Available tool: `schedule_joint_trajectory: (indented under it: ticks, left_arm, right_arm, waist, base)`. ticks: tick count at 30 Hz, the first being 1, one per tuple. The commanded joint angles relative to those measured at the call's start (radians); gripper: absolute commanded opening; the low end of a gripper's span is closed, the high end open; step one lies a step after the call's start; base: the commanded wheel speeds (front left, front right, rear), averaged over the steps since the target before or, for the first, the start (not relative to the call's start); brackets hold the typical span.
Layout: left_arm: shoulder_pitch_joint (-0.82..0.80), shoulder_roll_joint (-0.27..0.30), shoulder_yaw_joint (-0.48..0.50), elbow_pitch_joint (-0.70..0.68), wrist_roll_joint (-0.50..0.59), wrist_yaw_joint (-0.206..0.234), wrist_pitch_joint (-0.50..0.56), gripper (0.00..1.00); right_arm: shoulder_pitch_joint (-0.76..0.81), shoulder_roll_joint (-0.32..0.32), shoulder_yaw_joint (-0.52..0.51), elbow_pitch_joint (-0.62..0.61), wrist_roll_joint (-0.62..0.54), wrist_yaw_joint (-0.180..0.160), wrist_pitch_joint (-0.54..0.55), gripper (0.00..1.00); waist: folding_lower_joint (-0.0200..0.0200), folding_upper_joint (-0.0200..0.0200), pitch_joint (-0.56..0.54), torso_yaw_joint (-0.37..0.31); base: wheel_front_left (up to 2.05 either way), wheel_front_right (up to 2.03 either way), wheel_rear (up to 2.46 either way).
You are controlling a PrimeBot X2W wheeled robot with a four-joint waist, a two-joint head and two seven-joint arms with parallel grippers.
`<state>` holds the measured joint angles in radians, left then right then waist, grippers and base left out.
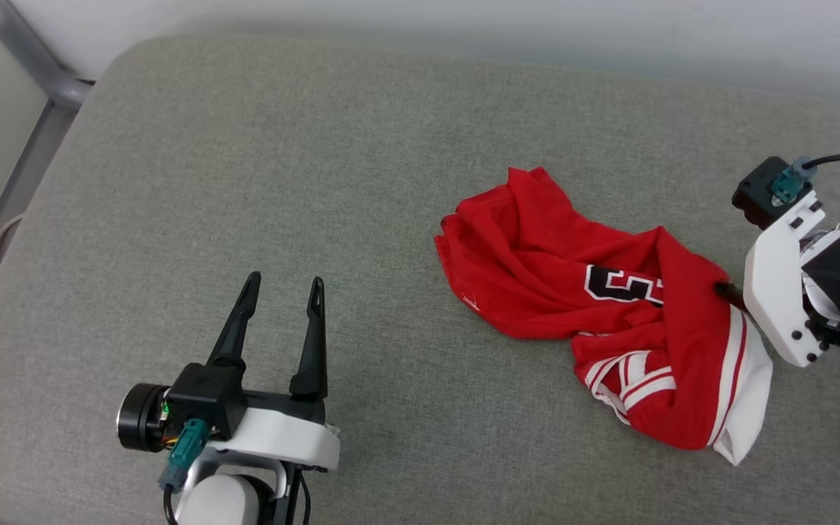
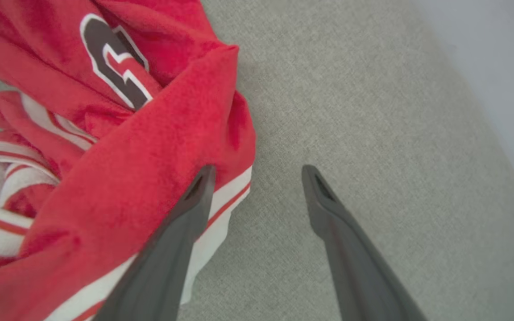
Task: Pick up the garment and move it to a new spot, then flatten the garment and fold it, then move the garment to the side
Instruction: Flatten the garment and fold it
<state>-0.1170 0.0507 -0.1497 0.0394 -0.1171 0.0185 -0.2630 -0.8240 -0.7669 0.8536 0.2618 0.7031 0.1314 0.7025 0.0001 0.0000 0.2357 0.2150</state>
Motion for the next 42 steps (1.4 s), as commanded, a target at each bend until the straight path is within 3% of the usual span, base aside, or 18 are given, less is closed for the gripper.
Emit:
schedule_joint_trajectory:
  ticks: [1,9,13,14,21,26,33,42]
  left_arm:
    - [-0.016,-0.001,-0.004,-0.004,-0.006,0.006,-0.003,1.0]
    - [-0.042,-0.001,-0.027,-0.016,-0.024,0.026,-0.003,1.0]
    - [-0.049,-0.001,-0.023,-0.011,-0.026,0.033,-0.003,1.0]
    - [-0.049,-0.001,-0.023,-0.009,-0.026,0.035,-0.003,1.0]
    - [-0.02,0.0,-0.013,0.006,-0.017,0.034,-0.003,1.0]
    - [0.01,-0.001,0.007,0.004,-0.008,0.031,-0.003,1.0]
    - [0.026,-0.001,0.011,-0.004,-0.003,0.022,-0.003,1.0]
    - [0.009,0.0,0.004,0.0,-0.009,0.02,-0.003,1.0]
  right_arm:
    - [-0.012,0.017,0.017,0.031,0.014,-0.001,0.01,1.0]
    - [0.005,0.042,0.186,0.205,0.034,-0.001,-0.004,1.0]
    - [0.004,0.055,0.233,0.258,0.06,-0.001,-0.077,1.0]
    - [-0.006,0.055,0.235,0.262,0.063,-0.001,-0.116,0.0]
    - [-0.049,0.033,0.193,0.199,0.097,-0.001,-0.413,0.0]
    - [0.005,0.003,0.123,0.088,0.116,-0.001,-0.541,0.0]
    - [0.131,-0.069,-0.05,0.034,0.135,-0.001,-0.565,0.0]
    - [0.271,-0.095,-0.249,0.228,0.192,-0.001,-0.523,0.0]
  waist:
    - [-0.0001,0.0,0.034,0.026]
    - [-0.0001,0.0,0.083,0.054]
    - [-0.0001,0.0,0.081,0.048]
    - [-0.0001,0.0,0.078,0.045]
    - [-0.0001,0.0,0.016,0.023]
    - [-0.0001,0.0,-0.026,-0.004]
    - [-0.0001,0.0,-0.038,-0.032]
    - [-0.0001,0.0,-0.02,-0.034]
  base:
    - [0.0,0.0,0.0]
    - [0.0,0.0,0.0]
    - [0.0,0.0,0.0]
    - [0.0,0.0,0.0]
    - [0.0,0.0,0.0]
    - [0.0,0.0,0.0]
    - [0.0,0.0,0.0]
    - [0.0,0.0,0.0]
